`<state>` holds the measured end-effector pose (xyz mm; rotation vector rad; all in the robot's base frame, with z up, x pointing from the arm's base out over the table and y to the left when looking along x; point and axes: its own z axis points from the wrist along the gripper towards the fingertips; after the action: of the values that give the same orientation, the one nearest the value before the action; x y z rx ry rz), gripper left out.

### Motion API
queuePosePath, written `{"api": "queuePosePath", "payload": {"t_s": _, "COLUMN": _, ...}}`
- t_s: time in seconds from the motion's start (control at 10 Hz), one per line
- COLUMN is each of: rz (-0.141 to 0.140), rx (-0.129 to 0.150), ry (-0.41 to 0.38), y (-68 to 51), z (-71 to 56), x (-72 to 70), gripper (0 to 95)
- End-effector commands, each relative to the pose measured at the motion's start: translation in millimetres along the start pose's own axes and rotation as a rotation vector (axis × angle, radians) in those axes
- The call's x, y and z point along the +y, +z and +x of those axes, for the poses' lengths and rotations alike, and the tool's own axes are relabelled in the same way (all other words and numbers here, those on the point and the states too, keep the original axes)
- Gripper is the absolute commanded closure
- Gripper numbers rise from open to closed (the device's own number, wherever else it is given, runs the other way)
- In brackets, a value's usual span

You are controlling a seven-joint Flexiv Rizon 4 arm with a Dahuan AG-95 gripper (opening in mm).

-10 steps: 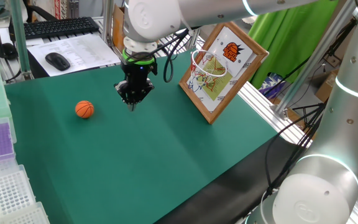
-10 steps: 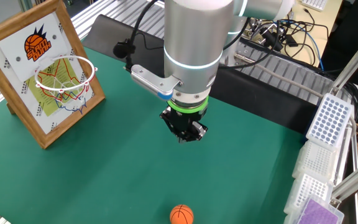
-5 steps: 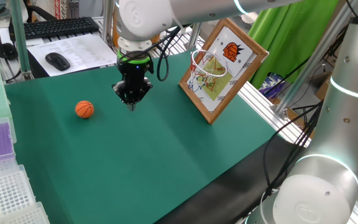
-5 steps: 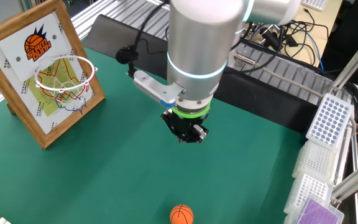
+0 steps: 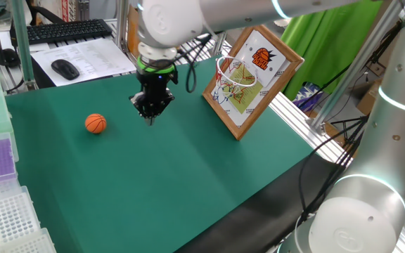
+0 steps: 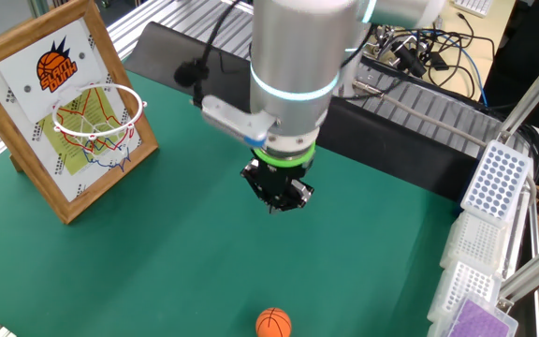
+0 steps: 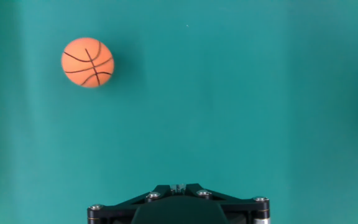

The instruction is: Grab a basketball, release it and shoot it into the basket

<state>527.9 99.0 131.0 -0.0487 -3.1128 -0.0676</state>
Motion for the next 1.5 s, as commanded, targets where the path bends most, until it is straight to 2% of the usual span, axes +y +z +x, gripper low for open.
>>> {"api": "queuePosePath", "payload": {"t_s": 0.1, "rz": -0.024, "rx": -0.025, "ry": 0.027, "y": 0.2, "z": 0.4, "x": 0.7, "gripper": 76.0}}
{"api": "queuePosePath", "payload": {"t_s": 0.3, "rz": -0.026, "rx": -0.041, "ry": 0.045, "y": -0.3, "z": -2.2, "x": 1.7, "gripper": 38.0}}
{"api": "queuePosePath", "payload": {"t_s": 0.4, "rz": -0.027, "rx": -0.05, "ry": 0.047, "y": -0.2, "z": -10.1, "x": 4.9, "gripper": 19.0}}
{"api": "queuePosePath", "payload": {"t_s": 0.5, "rz": -0.025, "rx": -0.06, "ry": 0.05, "y": 0.5, "z": -19.2, "x": 9.0, "gripper": 19.0}}
{"api": "queuePosePath", "payload": {"t_s": 0.6, "rz": -0.022, "rx": -0.078, "ry": 0.06, "y": 2.0, "z": -36.7, "x": 16.3, "gripper": 0.0}}
{"api": "queuePosePath", "payload": {"t_s": 0.7, "rz": -0.025, "rx": -0.082, "ry": 0.07, "y": 2.7, "z": -52.1, "x": 21.5, "gripper": 0.0}}
{"api": "queuePosePath", "payload": {"t_s": 1.0, "rz": -0.03, "rx": -0.083, "ry": 0.085, "y": 7.9, "z": -83.4, "x": 33.2, "gripper": 0.0}}
{"api": "queuePosePath", "payload": {"t_s": 1.2, "rz": -0.036, "rx": -0.084, "ry": 0.105, "y": 14.1, "z": -94.7, "x": 45.9, "gripper": 0.0}}
{"api": "queuePosePath", "payload": {"t_s": 1.3, "rz": -0.036, "rx": -0.084, "ry": 0.109, "y": 15.1, "z": -95.9, "x": 48.4, "gripper": 0.0}}
{"api": "queuePosePath", "payload": {"t_s": 1.5, "rz": -0.043, "rx": -0.087, "ry": 0.11, "y": 24.7, "z": -102.7, "x": 53.2, "gripper": 0.0}}
